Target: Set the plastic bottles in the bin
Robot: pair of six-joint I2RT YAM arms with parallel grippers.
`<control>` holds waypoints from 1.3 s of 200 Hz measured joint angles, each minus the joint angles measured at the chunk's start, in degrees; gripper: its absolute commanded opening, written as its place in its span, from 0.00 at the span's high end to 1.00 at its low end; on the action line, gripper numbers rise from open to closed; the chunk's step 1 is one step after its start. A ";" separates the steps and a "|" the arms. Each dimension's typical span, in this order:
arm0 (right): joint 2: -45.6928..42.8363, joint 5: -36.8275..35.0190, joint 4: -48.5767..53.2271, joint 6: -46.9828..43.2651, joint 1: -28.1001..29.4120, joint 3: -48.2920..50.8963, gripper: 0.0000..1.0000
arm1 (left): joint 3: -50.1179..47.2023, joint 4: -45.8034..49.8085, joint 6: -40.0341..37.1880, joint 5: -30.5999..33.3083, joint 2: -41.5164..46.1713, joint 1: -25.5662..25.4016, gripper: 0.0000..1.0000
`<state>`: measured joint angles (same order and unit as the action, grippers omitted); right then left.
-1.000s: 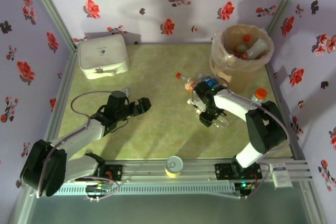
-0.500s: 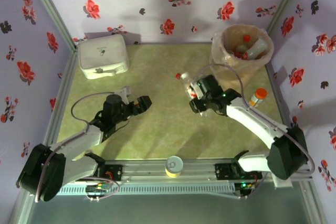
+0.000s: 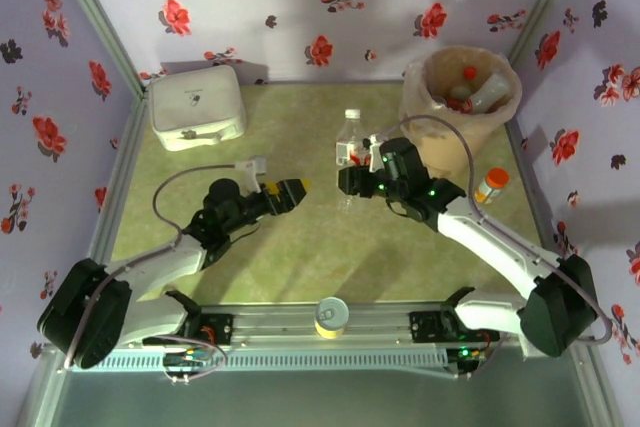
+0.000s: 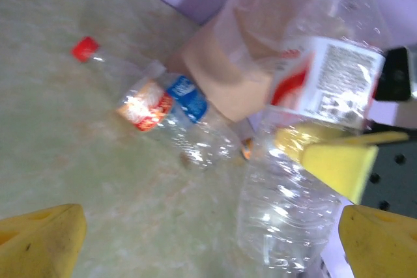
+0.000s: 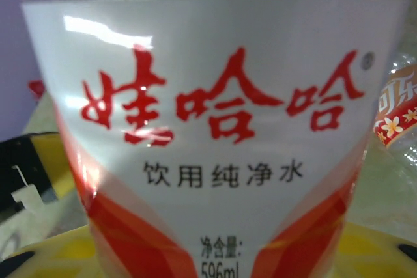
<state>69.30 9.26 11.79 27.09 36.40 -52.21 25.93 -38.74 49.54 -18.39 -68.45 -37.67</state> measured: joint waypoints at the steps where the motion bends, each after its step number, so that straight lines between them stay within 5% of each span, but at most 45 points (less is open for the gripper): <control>1: 0.00 0.00 -0.09 0.48 -0.02 0.02 0.48 | 0.11 0.00 -0.11 -0.04 -0.09 -0.13 0.00; 52: 1.99 1.18 -4.63 16.33 -0.02 -0.44 0.45 | 7.41 2.84 -9.51 -1.25 -4.74 -7.82 0.07; 102: 3.65 4.13 -4.72 20.72 -0.11 -1.53 0.44 | 13.66 10.97 -16.79 -0.83 -7.85 -9.22 0.09; 153: 3.69 6.27 -5.29 21.40 0.04 -1.84 0.43 | 16.00 12.94 -19.23 -0.31 -10.86 -9.33 0.44; 164: 3.69 6.23 -5.29 21.35 0.02 -1.88 0.39 | 16.22 12.96 -19.39 -0.33 -10.95 -9.38 0.45; 201: 3.69 5.97 -1.81 18.49 -0.24 -4.90 0.01 | 16.35 13.44 -19.80 -0.24 -11.02 -9.38 0.45; 260: 3.76 -0.87 8.02 11.93 -9.03 -18.91 0.04 | 16.35 16.90 -21.86 -0.09 -10.99 -9.38 0.44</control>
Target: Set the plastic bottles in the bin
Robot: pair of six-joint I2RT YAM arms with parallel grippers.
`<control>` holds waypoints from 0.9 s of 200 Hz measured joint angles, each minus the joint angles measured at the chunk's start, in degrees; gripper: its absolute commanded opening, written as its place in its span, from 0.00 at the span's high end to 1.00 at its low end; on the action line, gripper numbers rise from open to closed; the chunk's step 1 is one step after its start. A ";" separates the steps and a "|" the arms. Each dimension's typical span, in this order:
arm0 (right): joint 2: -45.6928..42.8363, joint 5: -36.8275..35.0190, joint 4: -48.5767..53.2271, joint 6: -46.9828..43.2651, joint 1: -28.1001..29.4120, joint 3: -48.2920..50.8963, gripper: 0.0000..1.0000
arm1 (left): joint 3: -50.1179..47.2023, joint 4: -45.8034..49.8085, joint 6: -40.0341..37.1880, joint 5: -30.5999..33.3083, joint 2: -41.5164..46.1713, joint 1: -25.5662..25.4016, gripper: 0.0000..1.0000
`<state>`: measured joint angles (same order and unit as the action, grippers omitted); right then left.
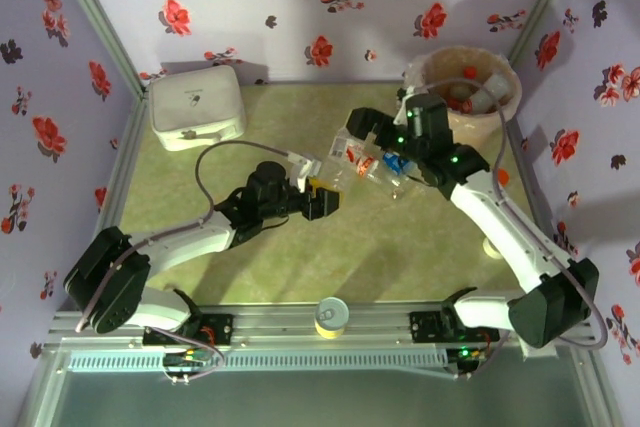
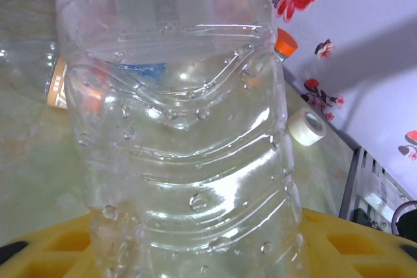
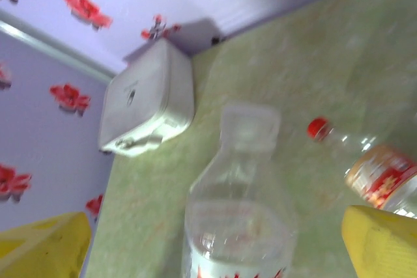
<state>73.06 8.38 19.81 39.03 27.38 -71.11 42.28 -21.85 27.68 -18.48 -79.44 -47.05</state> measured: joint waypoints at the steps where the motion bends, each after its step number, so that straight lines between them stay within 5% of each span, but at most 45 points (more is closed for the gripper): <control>1: 0.02 -0.07 0.02 -0.04 -0.04 -0.04 0.04 | 0.00 0.04 -0.02 0.00 0.00 0.00 0.44; 79: 7.80 2.82 0.28 1.25 0.33 -0.63 0.16 | 0.00 0.68 -1.33 0.02 0.00 0.00 0.42; 114: 9.03 5.42 0.26 2.25 0.44 -0.44 0.37 | 0.00 0.68 -1.55 0.02 0.00 0.00 0.42; 180: 12.70 8.94 0.13 2.34 0.37 -0.48 0.33 | -0.37 3.80 -1.51 0.94 0.02 0.00 0.41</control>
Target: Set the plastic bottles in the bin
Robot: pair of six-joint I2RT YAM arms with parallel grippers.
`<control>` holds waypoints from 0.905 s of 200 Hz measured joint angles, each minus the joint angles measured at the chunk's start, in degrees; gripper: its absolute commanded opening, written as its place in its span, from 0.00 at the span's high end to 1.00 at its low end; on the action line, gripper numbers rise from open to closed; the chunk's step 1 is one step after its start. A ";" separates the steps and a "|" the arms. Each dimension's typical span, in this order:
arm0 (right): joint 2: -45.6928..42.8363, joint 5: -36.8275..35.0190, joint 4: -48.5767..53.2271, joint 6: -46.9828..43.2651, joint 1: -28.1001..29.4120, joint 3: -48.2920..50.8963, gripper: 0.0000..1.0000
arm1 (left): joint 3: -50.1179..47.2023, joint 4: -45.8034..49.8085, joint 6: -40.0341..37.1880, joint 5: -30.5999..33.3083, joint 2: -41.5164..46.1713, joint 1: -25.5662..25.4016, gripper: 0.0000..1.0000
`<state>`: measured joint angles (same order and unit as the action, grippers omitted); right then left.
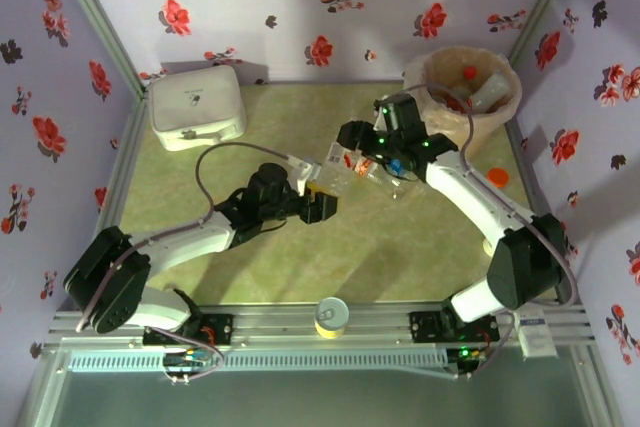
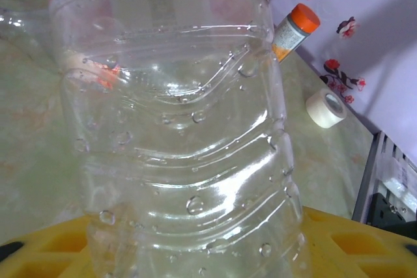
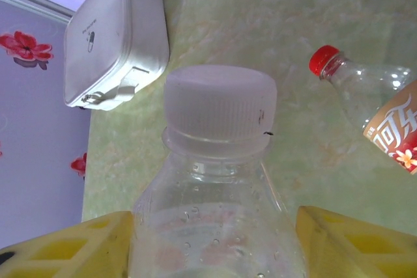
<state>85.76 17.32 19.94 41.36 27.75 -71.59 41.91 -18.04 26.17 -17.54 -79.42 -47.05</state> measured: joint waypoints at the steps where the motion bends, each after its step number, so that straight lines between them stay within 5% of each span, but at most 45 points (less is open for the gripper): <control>1: 0.09 0.07 0.00 0.02 0.00 -0.02 0.33 | -0.02 0.07 0.00 0.00 0.00 0.00 0.41; 67: 2.73 4.70 0.52 0.31 0.07 -1.33 0.21 | -0.83 0.09 -0.50 1.29 1.86 0.00 0.40; 110: 2.84 5.86 0.55 0.68 0.04 -1.33 0.43 | -0.83 0.22 -0.85 1.20 2.32 -0.02 0.39; 154: 2.43 5.57 3.65 -0.63 -0.57 -4.37 0.44 | -0.83 -0.70 -0.96 1.97 2.80 -0.04 0.18; 181: 2.45 2.36 10.03 -5.66 -4.11 -15.19 0.42 | -2.36 -0.72 -0.70 3.63 6.08 0.70 0.04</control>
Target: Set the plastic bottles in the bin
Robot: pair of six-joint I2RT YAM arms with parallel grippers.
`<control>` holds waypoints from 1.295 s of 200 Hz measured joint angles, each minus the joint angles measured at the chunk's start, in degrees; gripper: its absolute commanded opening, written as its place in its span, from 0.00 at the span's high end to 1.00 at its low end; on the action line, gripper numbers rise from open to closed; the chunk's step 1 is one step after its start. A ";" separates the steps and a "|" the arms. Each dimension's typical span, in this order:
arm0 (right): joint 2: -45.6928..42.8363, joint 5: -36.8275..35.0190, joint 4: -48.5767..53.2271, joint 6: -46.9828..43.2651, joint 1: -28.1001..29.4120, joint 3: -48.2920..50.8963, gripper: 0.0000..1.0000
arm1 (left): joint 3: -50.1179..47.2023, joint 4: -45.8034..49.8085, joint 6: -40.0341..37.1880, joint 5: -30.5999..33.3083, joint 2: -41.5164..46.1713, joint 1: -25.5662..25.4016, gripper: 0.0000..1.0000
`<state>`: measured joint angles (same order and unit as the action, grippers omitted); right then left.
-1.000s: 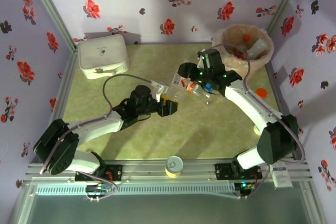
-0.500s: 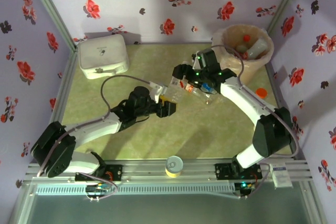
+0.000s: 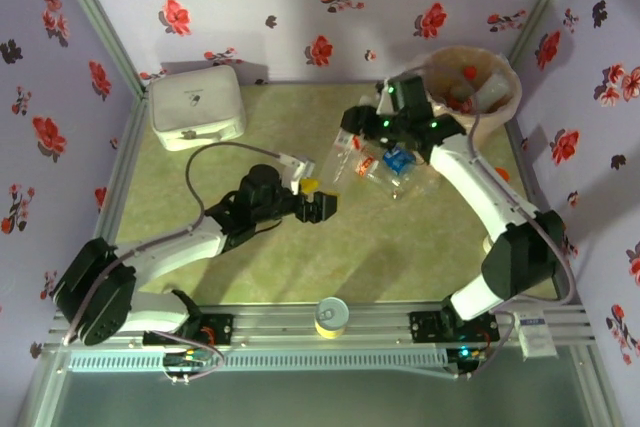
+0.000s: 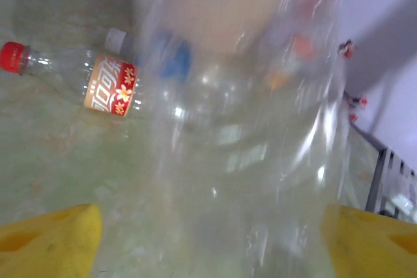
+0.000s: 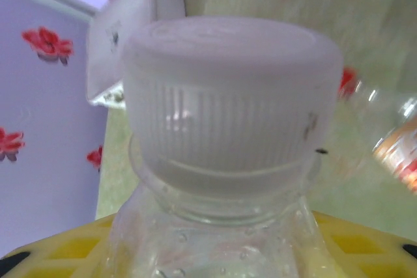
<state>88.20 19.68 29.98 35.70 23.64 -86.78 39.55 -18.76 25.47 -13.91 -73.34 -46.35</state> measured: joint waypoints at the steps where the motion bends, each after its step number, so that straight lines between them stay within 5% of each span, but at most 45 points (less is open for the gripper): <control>1: 0.00 -0.13 0.13 -0.15 -0.09 -0.37 0.42 | -0.11 0.00 0.09 0.02 0.13 0.07 0.04; 31: -1.97 -10.23 -1.29 -11.54 -3.61 -11.82 0.45 | -4.07 0.42 1.18 0.92 5.77 2.23 0.04; 70: -7.34 -23.74 -13.88 -25.57 -6.91 -11.74 0.51 | -8.90 0.70 3.04 1.49 11.52 3.63 0.04; 132: -1.70 -36.04 -26.01 -38.71 -16.24 -12.59 0.53 | -10.49 1.36 4.61 1.95 13.92 4.00 0.04; 259: 11.63 -35.91 -37.81 -39.87 -20.57 -6.16 0.56 | -10.47 3.23 5.95 2.14 15.08 4.00 0.04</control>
<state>99.83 -16.23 -7.84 -4.16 3.07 -92.95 29.08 -15.53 31.42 -11.77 -58.26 -42.35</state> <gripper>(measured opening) 0.508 0.960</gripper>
